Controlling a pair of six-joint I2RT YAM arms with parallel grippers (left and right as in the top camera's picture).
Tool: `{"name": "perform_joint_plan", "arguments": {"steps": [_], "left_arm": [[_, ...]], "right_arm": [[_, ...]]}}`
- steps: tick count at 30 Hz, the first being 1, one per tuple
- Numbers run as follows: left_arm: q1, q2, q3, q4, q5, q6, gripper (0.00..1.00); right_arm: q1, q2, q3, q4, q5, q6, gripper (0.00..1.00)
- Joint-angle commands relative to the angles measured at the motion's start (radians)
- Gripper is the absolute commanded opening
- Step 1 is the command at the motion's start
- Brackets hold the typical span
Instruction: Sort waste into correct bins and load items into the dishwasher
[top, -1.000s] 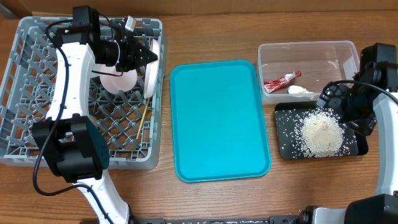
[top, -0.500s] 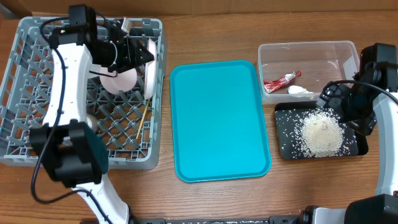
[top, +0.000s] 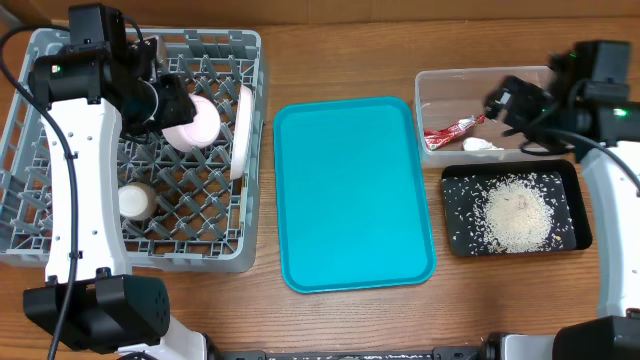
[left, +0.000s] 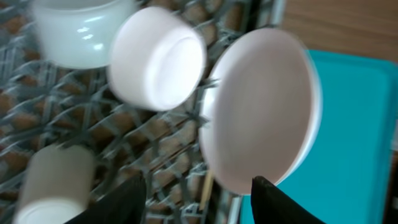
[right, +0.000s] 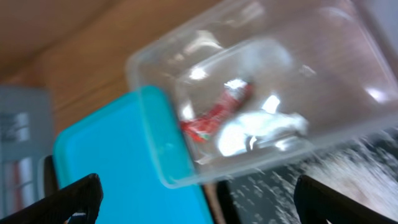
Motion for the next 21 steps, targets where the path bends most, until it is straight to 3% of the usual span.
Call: {"name": "perform_joint_plan", "arguments": {"steps": [1,10,16,21], "left_arm": [[0.007,-0.059,0.014,-0.034,-0.162,-0.078,0.57],[0.007,-0.135,0.014,-0.211,-0.202,-0.153,0.57],[0.005,-0.146,0.014,-0.348,-0.201,-0.156,0.57],[0.005,-0.203,-0.050,-0.350,-0.176,-0.148,0.57]], "right_arm": [[0.098,0.003,0.013,0.101,-0.036,-0.062,1.00],[0.223,0.023,0.013,0.315,-0.010,-0.078,1.00],[0.223,0.024,0.013,0.270,-0.005,-0.153,1.00],[0.223,0.023,0.014,0.220,0.056,-0.153,1.00]]}}
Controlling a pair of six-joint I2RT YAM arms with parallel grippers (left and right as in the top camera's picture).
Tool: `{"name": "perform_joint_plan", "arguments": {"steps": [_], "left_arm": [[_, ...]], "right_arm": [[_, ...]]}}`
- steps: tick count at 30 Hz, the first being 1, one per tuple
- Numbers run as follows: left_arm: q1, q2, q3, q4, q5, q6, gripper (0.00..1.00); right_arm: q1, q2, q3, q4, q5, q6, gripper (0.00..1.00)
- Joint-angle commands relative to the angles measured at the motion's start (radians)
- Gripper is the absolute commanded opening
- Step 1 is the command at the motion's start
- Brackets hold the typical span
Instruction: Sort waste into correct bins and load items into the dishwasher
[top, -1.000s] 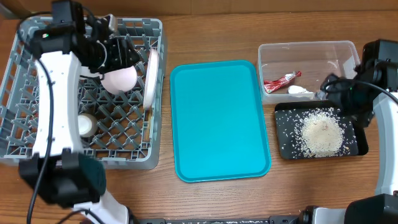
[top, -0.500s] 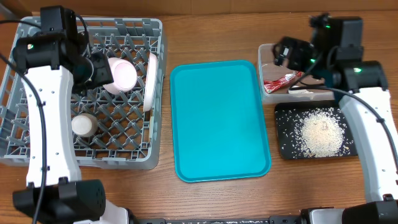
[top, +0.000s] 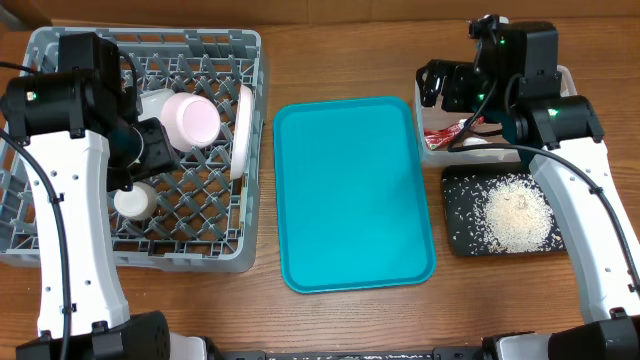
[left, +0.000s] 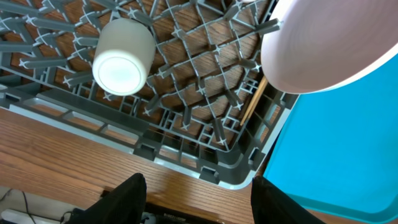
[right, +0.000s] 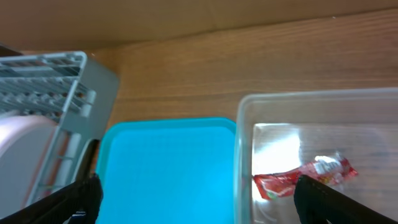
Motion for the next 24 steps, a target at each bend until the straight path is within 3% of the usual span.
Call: {"name": "perform_joint_plan", "arguments": {"steps": [1,7,13,14,16,18,24], "left_arm": [[0.003,-0.085,-0.058,-0.005,0.008,-0.017,0.57],[0.003,-0.278,-0.213,0.010,-0.010,-0.002,0.57],[0.003,-0.512,-0.380,0.199,-0.011,0.056,0.63],[0.003,-0.550,-0.413,0.236,-0.011,0.066,0.66],[0.003,-0.637,-0.488,0.316,-0.011,0.081,0.86],[0.003,-0.704,-0.552,0.374,-0.010,0.080,0.97],[0.003,-0.865,-0.746,0.497,-0.010,0.080,1.00]], "right_arm": [[-0.001,0.003,0.013,-0.035,0.056,-0.027,1.00],[-0.001,-0.056,0.013,-0.216,0.056,-0.023,1.00],[-0.001,-0.172,-0.024,-0.253,0.065,-0.023,1.00],[-0.001,-0.198,-0.036,-0.250,0.076,-0.023,1.00],[-0.001,-0.256,-0.068,-0.239,0.098,-0.024,1.00],[-0.001,-0.308,-0.099,-0.231,0.117,-0.024,1.00],[-0.001,-0.514,-0.224,-0.219,0.133,-0.028,1.00]]}}
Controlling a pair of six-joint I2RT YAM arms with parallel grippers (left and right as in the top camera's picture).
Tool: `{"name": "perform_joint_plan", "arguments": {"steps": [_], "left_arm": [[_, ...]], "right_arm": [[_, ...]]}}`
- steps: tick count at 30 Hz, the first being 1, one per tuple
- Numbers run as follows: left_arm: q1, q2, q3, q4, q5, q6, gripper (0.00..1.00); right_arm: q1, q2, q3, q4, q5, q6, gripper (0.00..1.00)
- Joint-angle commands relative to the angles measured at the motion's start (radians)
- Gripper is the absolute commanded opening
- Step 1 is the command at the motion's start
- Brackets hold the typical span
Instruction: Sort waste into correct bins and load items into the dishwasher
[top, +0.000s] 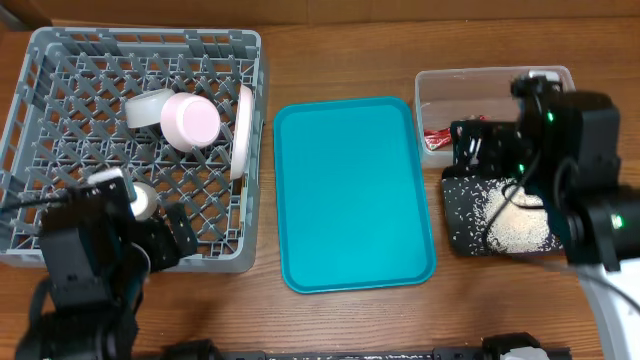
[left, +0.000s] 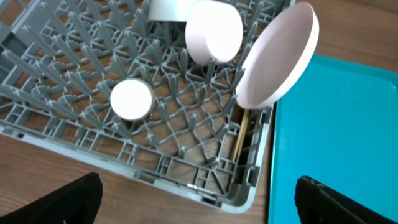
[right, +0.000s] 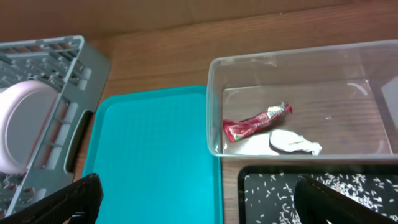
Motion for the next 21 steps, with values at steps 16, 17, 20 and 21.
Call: {"name": "perform_joint_plan", "arguments": {"steps": [16,17,20,21], "left_arm": [[0.003,-0.072,-0.143,0.034,0.020,0.007,1.00],[0.003,-0.072,-0.143,0.034,0.020,0.007,1.00],[0.003,-0.072,-0.143,0.034,0.020,0.008,1.00],[0.003,-0.072,-0.143,0.034,0.020,0.007,1.00]], "right_arm": [[-0.001,-0.348,-0.146,-0.217,0.032,-0.004,1.00],[-0.001,-0.348,-0.146,-0.222,0.032,-0.004,1.00],[-0.001,-0.346,-0.146,-0.223,0.032,-0.004,1.00],[-0.001,-0.346,-0.146,-0.223,0.032,-0.004,1.00]]}}
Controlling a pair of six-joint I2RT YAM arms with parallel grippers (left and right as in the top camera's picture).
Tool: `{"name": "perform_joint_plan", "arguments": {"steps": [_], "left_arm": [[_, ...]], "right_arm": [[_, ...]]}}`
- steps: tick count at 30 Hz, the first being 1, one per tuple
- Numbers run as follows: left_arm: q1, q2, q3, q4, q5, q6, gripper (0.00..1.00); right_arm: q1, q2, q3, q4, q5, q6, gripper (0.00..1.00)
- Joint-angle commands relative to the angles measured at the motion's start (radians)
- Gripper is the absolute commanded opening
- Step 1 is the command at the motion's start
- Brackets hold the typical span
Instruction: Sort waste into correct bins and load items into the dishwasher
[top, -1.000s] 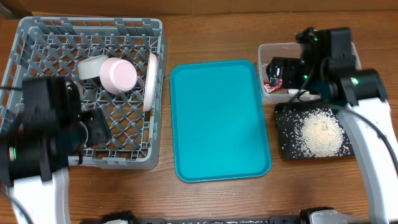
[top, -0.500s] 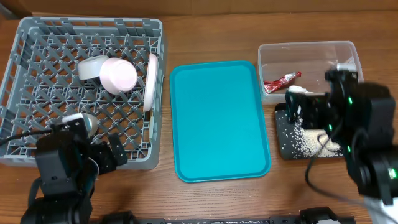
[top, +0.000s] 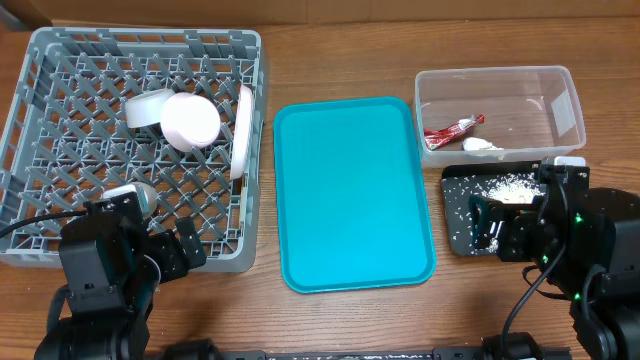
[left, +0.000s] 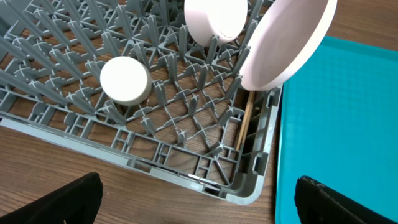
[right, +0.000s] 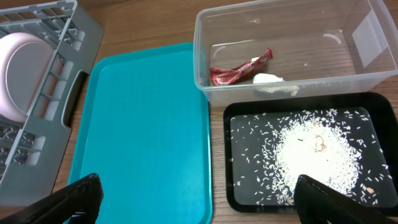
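Note:
The grey dish rack (top: 60, 60) holds a pink bowl (top: 190, 120), a white cup (top: 142, 106), an upright white plate (top: 240, 130), a small upturned cup (left: 124, 79) and a wooden stick (left: 246, 124). In the clear bin (top: 565, 100) lie a red wrapper (right: 239, 70) and a white wad (right: 268, 79). Rice (right: 314, 149) covers the black tray (right: 249, 186). The teal tray (top: 355, 195) is bare. My left gripper (left: 198, 208) hangs open over the rack's front right corner. Over the teal and black trays, my right gripper (right: 211, 208) is open with nothing in it.
My left arm (top: 100, 265) stands at the table's front left, covering part of the rack's front. At the front right, my right arm (top: 570, 250) hides the near half of the black tray. Bare wood separates the rack, teal tray and bins.
My right arm has drawn back from over the black tray toward the table's front edge. The left arm has shifted only slightly. Both grippers stay open and nothing on the table has moved.
At first my left gripper was low over the rack by the pink bowl, and my right over the clear bin. Then both were higher, still over rack and bin. Later both had pulled back toward the table's front, where they now hang open.

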Motion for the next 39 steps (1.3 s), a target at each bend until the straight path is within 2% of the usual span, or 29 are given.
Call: {"name": "perform_joint_plan", "arguments": {"steps": [1,10,20,24,39], "left_arm": [[0.003,0.000,-0.007,0.003,0.011,0.005,1.00],[0.003,0.000,-0.007,0.003,0.011,0.005,1.00],[0.003,0.000,-0.007,0.003,0.011,0.005,1.00],[0.003,0.000,-0.007,0.003,0.011,0.005,1.00],[0.003,0.000,-0.007,0.003,0.011,0.005,1.00]], "right_arm": [[0.000,-0.005,-0.003,0.005,0.010,-0.003,1.00],[0.000,-0.005,-0.002,-0.002,0.016,-0.008,1.00],[0.000,-0.016,-0.032,0.182,0.145,-0.021,1.00],[-0.001,-0.066,-0.129,0.365,0.144,-0.082,1.00],[-0.002,-0.420,-0.705,0.958,0.151,-0.089,1.00]]}}
